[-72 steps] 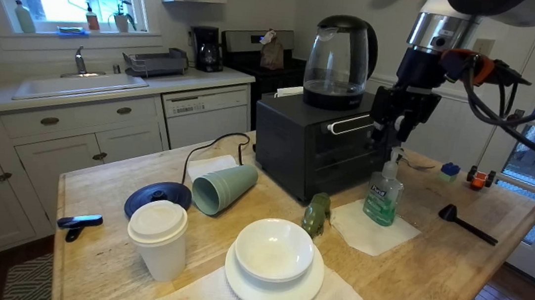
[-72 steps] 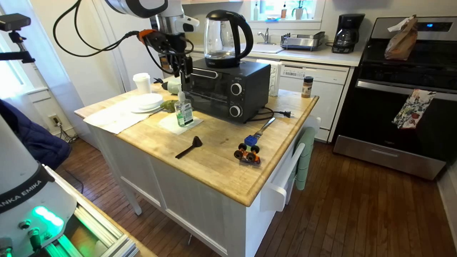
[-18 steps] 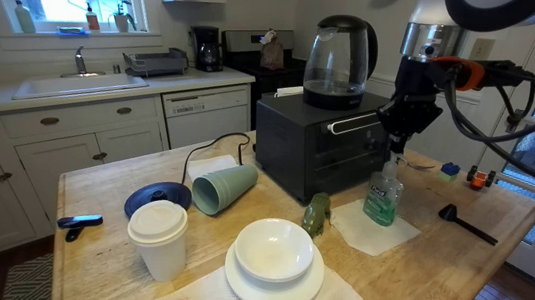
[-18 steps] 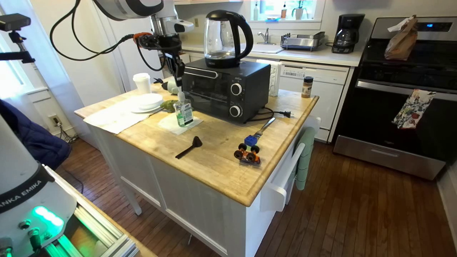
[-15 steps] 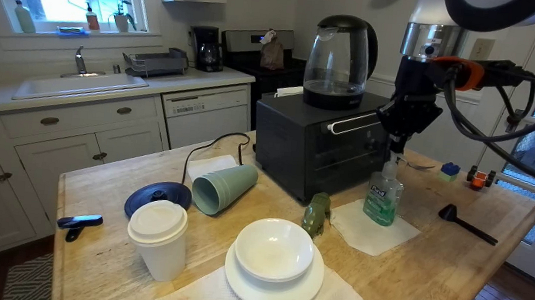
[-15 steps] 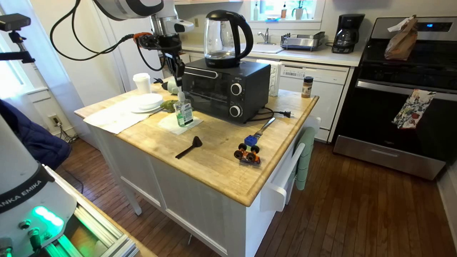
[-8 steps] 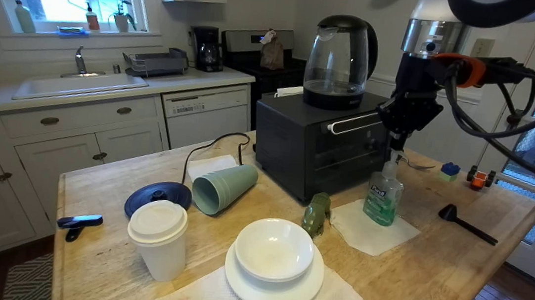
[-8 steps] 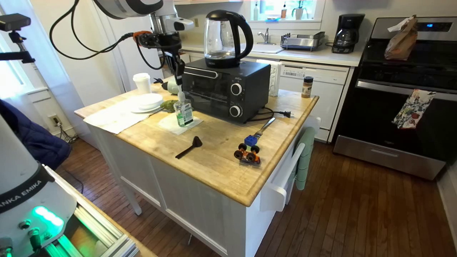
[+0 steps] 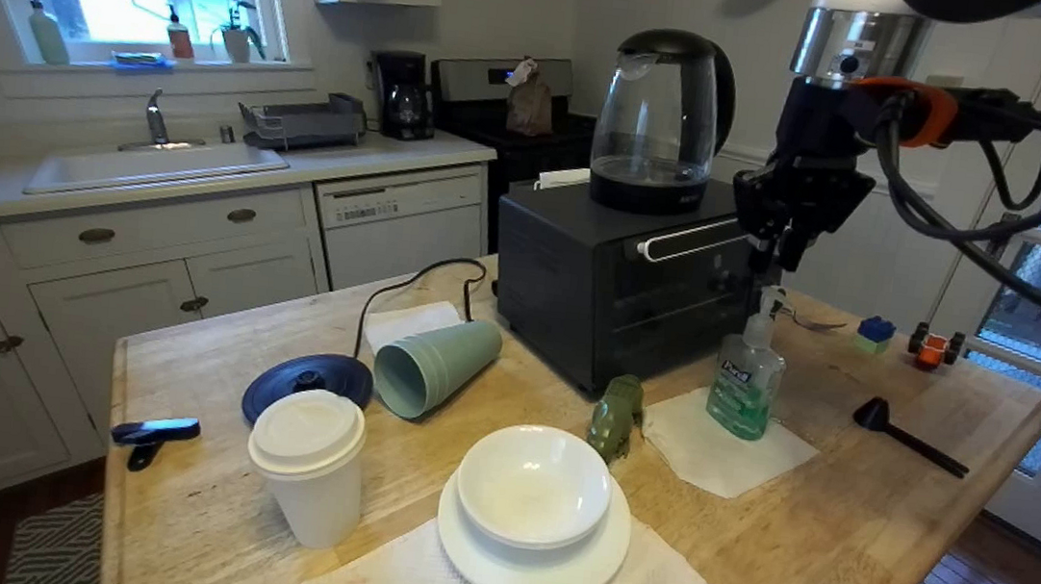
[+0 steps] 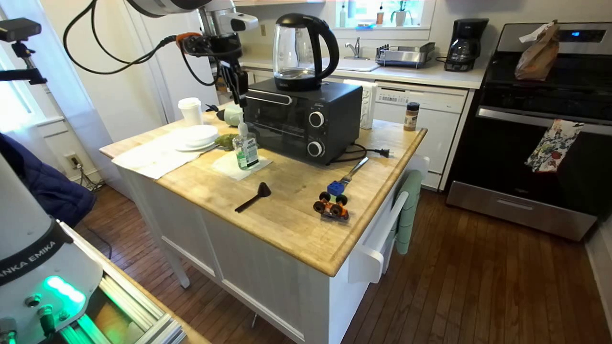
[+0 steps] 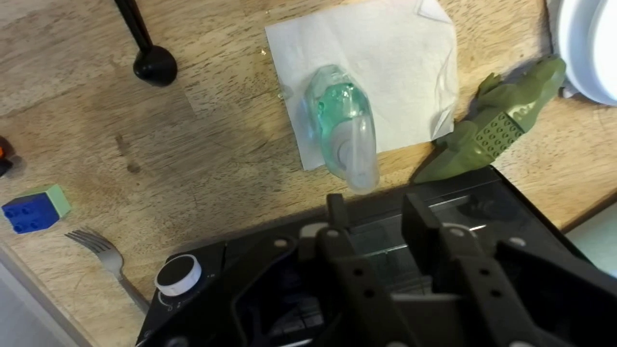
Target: Pump the hand wash bottle once
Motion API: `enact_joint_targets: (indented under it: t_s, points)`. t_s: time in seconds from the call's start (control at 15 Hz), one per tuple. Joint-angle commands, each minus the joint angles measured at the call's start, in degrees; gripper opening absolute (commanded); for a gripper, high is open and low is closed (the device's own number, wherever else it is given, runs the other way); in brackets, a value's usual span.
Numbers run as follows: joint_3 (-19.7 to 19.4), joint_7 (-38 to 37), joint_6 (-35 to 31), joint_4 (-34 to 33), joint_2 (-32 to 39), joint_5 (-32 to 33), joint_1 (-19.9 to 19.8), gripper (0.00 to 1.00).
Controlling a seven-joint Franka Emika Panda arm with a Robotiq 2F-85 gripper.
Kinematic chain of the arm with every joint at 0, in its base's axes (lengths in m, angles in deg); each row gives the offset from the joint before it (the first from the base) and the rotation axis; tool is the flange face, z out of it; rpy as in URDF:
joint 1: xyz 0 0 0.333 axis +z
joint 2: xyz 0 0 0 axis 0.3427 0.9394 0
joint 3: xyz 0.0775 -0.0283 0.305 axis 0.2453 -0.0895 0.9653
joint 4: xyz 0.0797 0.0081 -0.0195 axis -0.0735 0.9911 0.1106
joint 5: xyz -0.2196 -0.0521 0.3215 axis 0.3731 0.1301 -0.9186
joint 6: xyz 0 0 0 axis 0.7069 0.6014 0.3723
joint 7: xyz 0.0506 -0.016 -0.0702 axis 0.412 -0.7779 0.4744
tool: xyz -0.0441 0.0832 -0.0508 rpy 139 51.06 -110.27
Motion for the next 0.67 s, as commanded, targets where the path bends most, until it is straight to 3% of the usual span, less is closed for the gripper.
enact_joint_targets:
  t_s: [0.0,0.33,0.6]
  points:
    - [0.0,-1.2,1.6,0.3,-3.0,0.2,-0.3,0.68]
    - [-0.1,-1.6,4.9,0.0,-5.8,-0.2,-0.9,0.99]
    - [-0.2,-2.1,9.1,-0.5,-7.4,-0.1,-1.7,1.0]
